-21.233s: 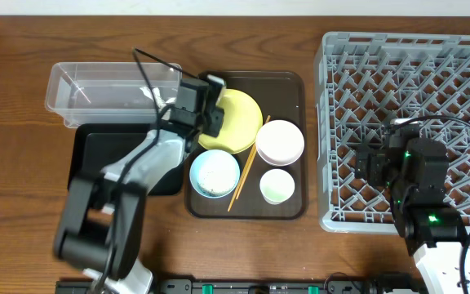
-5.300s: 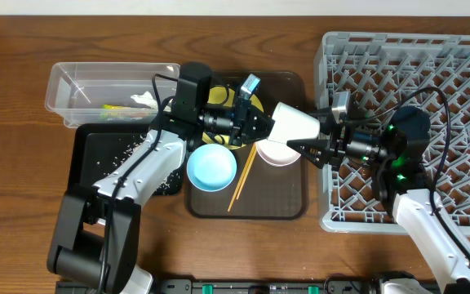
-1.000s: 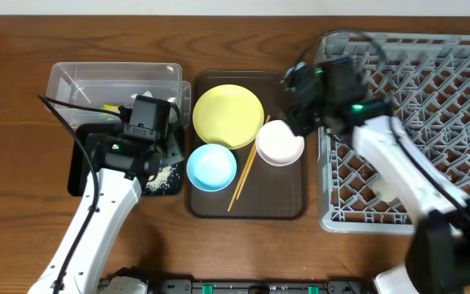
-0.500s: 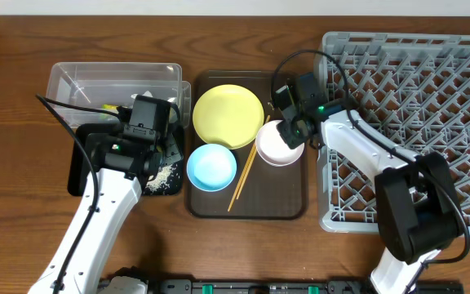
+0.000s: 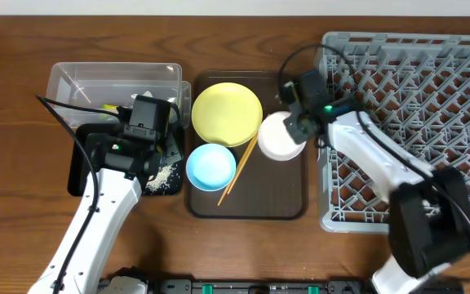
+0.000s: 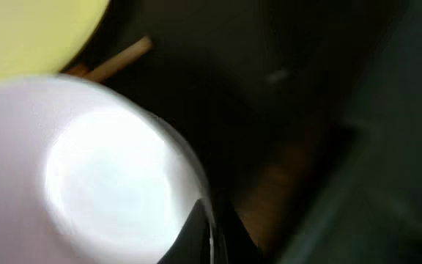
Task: Sort waste into correct bins and load items into the dishwasher rack
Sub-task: 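Reach the right gripper to the pink bowl and grasp its rim, then carry the pink bowl to the rack and set it down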
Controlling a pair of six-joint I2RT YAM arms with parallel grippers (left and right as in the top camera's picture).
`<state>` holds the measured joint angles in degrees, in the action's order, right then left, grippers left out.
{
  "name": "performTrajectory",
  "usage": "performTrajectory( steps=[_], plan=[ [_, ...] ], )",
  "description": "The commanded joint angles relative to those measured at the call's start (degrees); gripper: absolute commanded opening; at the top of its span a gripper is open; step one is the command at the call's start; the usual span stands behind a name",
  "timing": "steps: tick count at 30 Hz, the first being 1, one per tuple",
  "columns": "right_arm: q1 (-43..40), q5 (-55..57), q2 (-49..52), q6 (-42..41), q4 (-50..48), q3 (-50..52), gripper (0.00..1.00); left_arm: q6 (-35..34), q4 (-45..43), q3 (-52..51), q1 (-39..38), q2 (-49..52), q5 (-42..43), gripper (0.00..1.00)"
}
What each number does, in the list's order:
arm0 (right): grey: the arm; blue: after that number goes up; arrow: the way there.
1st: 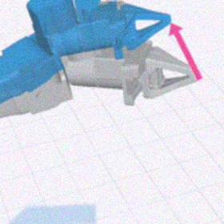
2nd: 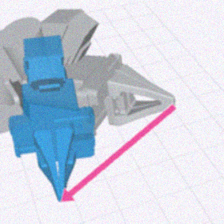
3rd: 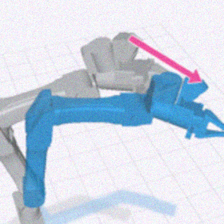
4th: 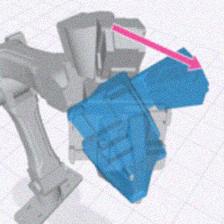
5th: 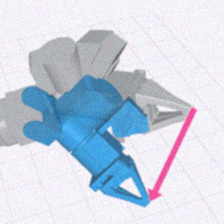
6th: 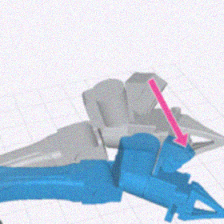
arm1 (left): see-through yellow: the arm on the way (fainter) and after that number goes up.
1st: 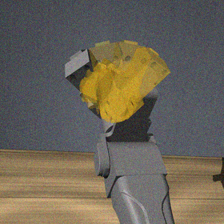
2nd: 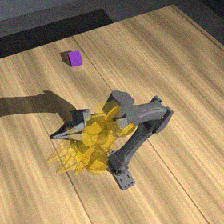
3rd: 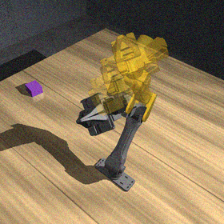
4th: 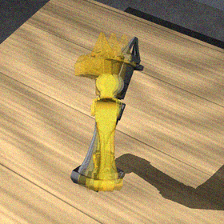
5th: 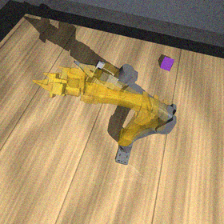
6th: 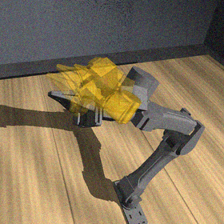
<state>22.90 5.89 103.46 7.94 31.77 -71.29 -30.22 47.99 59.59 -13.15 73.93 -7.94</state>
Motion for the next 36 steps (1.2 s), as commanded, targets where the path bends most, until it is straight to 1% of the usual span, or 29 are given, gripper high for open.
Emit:
performTrajectory(
  steps=[1, 5, 7, 11, 17, 21, 24, 26, 29, 36],
  plan=[
    [-2.6, 7.0, -9.2, -0.8, -2.5, -0.7, 0.01, -0.5, -0.1, 0.3, 0.4, -0.2, -1.3, 0.64],
    [-4.9, 9.1, -15.9, 0.0, -7.4, -0.7, 0.01, -0.5, -0.4, 0.3, 0.4, -0.2, -1.3, 0.64],
    [-6.1, 11.8, -17.5, 2.9, -10.0, -0.7, 0.01, -0.5, -0.5, 0.3, 0.4, -0.2, -1.3, 0.64],
    [-8.4, 22.3, -17.2, 9.1, -16.1, -0.7, 0.01, -0.5, -0.7, 0.3, 0.4, -0.2, -1.3, 0.64],
    [-12.0, 36.1, -12.3, 16.4, -30.3, -0.7, 0.01, -0.5, -0.8, 0.3, 0.4, -0.2, -1.3, 0.64],
    [-12.8, 37.9, -7.6, 20.1, -36.1, -0.7, 0.01, -0.5, -0.9, 0.3, 0.4, -0.2, -1.3, 0.64],
    [-12.9, 38.4, -4.0, 21.4, -39.3, -0.7, 0.01, -0.5, -0.9, 0.3, 0.4, -0.2, -1.3, 0.64],
    [-12.8, 41.5, -1.3, 21.3, -42.1, -0.7, 0.01, -0.5, -0.9, 0.3, 0.4, -0.2, -1.3, 0.64],
    [-12.6, 45.3, 1.9, 21.3, -44.7, -0.7, 0.01, -0.5, -0.9, 0.3, 0.4, -0.2, -1.3, 0.64],
    [-11.5, 46.9, 7.4, 21.3, -44.6, -0.7, 0.01, -0.5, -0.9, 0.3, 0.4, -0.2, -1.3, 0.64]
  ],
)
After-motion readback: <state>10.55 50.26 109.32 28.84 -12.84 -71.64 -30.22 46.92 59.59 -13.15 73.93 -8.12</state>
